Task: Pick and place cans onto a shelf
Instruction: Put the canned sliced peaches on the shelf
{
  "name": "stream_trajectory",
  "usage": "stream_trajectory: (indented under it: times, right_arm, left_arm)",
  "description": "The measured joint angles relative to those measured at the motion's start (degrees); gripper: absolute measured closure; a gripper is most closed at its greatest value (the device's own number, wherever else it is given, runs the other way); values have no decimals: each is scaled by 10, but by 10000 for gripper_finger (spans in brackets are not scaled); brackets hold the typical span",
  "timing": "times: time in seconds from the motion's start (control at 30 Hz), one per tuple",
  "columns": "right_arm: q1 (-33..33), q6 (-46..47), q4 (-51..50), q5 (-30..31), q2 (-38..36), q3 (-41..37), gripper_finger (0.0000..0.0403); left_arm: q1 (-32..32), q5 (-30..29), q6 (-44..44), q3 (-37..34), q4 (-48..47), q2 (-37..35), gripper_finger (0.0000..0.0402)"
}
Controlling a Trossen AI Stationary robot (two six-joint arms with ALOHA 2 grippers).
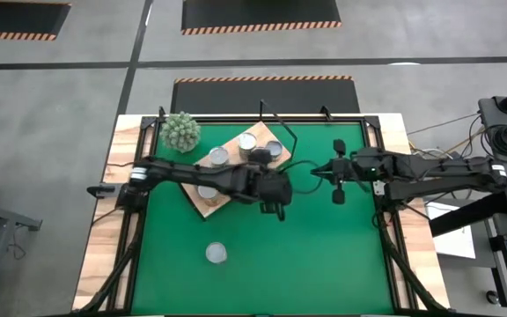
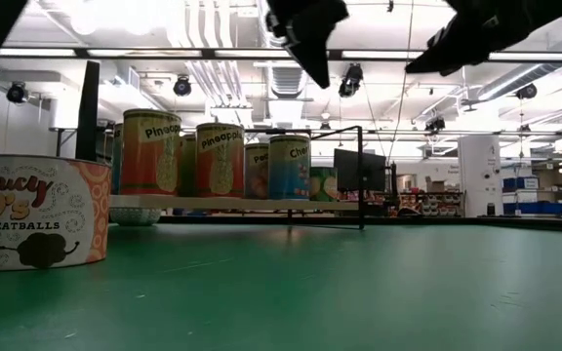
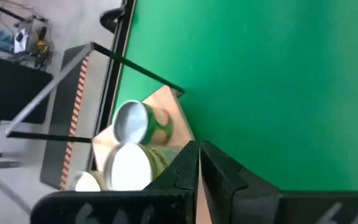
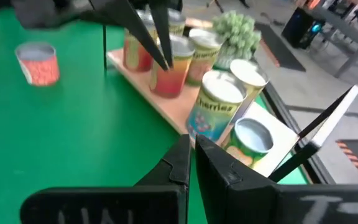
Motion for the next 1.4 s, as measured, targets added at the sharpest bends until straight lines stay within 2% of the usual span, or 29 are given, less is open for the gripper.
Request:
stream_trajectory:
  times: [0.2,0.33,0.5,0.67,0.83,1.1,1.3,1.4]
  right_arm:
    - [0,-24,36,15,82,0,390]
    - [-1,-37,59,58,144,10,390]
    - [-1,-61,55,91,223,56,390]
    - [-5,-104,45,119,294,99,390]
    - [-26,-127,46,127,348,126,390]
    - [-55,-136,66,128,408,143,390]
    - [-60,-141,87,179,435,148,390]
    - [-62,-146,102,182,440,146,390]
  left_arm:
    - [-49,-14,-29,-200,183,-120,402]
    - [-86,-80,-27,-305,300,-199,402]
    - [-117,-167,-25,-406,399,-273,402]
    - [-125,-189,-22,-482,469,-322,402]
    - [-125,-191,-22,-522,492,-346,402]
    - [-126,-214,-12,-526,491,-358,402]
    - [-129,-214,-7,-526,482,-359,402]
    - [-130,-214,-7,-526,481,-359,402]
